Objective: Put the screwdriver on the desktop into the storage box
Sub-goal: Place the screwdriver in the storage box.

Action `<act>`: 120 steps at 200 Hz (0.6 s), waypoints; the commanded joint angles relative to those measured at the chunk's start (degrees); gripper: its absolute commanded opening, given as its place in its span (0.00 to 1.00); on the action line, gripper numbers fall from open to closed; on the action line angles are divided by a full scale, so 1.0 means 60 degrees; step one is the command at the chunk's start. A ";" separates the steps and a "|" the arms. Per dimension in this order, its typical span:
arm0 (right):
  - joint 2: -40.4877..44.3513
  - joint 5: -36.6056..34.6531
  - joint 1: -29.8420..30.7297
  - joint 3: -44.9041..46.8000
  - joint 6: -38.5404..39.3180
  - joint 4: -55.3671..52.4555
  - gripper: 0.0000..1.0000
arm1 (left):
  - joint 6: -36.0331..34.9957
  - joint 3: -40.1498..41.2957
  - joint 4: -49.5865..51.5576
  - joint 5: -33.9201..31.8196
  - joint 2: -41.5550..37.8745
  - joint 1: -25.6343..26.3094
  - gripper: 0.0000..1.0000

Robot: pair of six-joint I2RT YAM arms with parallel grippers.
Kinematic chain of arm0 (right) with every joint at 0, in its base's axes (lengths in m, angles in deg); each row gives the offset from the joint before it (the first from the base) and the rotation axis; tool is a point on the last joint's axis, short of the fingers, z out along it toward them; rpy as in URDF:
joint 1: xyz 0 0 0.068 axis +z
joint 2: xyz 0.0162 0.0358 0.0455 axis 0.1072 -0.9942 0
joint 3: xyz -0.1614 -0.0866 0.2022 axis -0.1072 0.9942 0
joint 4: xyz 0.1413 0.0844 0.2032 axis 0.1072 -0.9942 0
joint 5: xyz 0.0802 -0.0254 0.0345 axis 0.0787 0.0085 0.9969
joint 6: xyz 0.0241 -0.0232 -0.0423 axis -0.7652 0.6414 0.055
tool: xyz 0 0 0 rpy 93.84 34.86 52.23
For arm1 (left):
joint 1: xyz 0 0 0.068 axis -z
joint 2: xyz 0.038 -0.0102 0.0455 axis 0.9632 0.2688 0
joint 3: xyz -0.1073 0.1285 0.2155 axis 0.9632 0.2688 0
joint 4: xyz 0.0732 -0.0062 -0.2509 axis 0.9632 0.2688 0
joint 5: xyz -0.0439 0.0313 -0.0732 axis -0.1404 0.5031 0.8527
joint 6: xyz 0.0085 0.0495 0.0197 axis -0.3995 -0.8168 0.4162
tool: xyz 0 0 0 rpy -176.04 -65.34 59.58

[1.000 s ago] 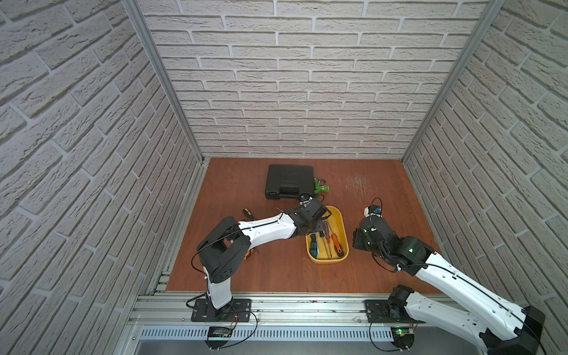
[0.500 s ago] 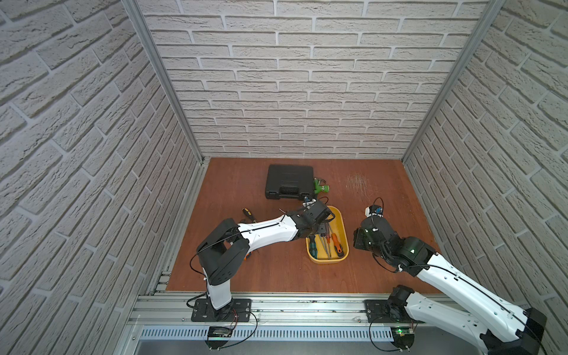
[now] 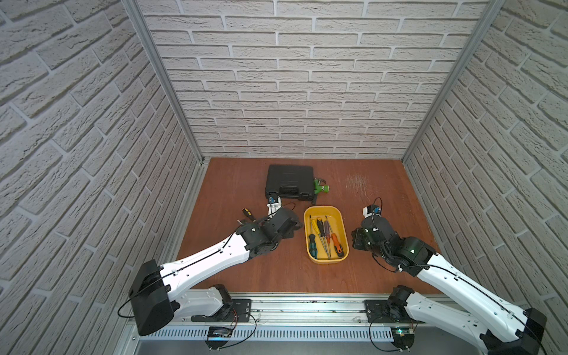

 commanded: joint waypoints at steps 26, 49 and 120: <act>-0.0179 0.0741 -0.0053 -0.0041 0.0225 0.0815 0.20 | 0.0411 0.1916 0.1246 0.0450 -0.1815 -0.1819 0.51; -0.0361 0.1179 -0.0048 -0.0067 0.0280 0.1078 0.19 | 0.0345 0.2321 0.1234 0.0969 -0.2180 -0.2723 0.51; -0.0718 0.1537 -0.0023 -0.0234 0.0348 0.1079 0.17 | -0.0226 0.1981 -0.0032 0.3064 -0.0660 -0.5058 0.46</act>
